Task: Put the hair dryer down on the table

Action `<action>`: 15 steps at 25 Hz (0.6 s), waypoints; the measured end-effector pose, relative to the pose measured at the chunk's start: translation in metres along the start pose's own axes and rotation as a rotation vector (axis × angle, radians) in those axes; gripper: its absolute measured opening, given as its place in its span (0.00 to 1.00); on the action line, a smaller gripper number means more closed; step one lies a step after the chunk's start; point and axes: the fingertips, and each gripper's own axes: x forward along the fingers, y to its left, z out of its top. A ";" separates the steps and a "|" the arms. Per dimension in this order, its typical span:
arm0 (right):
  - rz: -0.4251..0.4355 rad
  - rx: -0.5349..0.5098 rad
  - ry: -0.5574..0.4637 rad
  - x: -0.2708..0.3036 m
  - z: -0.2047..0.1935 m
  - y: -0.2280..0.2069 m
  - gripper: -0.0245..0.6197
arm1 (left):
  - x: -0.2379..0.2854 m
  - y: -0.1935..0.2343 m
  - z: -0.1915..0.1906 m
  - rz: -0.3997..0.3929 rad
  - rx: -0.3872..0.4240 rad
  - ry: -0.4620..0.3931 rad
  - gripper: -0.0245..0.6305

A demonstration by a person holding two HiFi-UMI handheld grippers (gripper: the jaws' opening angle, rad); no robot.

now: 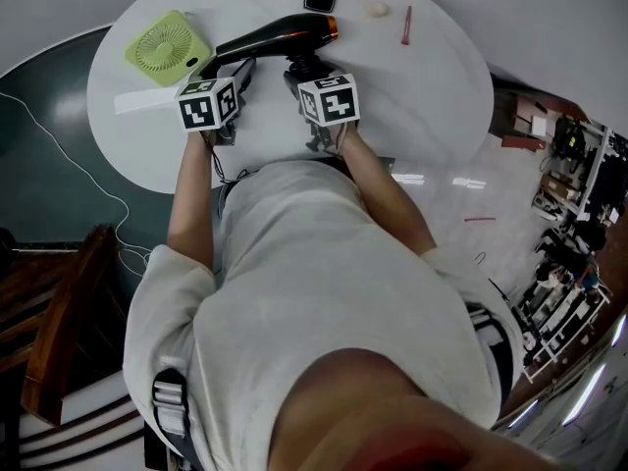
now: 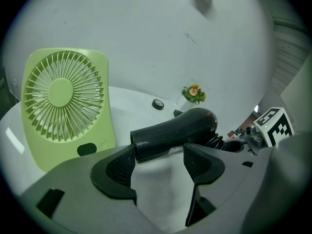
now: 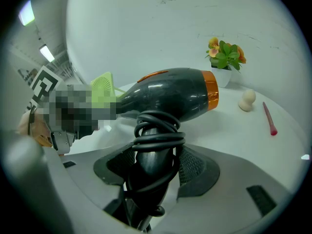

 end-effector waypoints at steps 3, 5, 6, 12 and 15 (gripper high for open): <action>-0.002 0.001 0.009 0.001 -0.001 0.000 0.44 | 0.001 0.001 -0.002 0.001 -0.008 0.005 0.53; -0.003 0.000 0.014 0.002 -0.001 0.000 0.44 | 0.002 0.002 -0.002 0.001 -0.013 0.008 0.53; -0.003 0.000 0.016 0.003 -0.001 0.000 0.44 | 0.002 0.003 -0.003 0.001 -0.014 0.009 0.53; 0.000 0.002 0.021 0.005 -0.001 0.002 0.44 | 0.002 0.005 -0.003 0.002 -0.015 0.012 0.53; 0.001 0.004 0.026 0.006 -0.001 0.001 0.44 | 0.003 0.006 -0.003 0.003 -0.017 0.017 0.53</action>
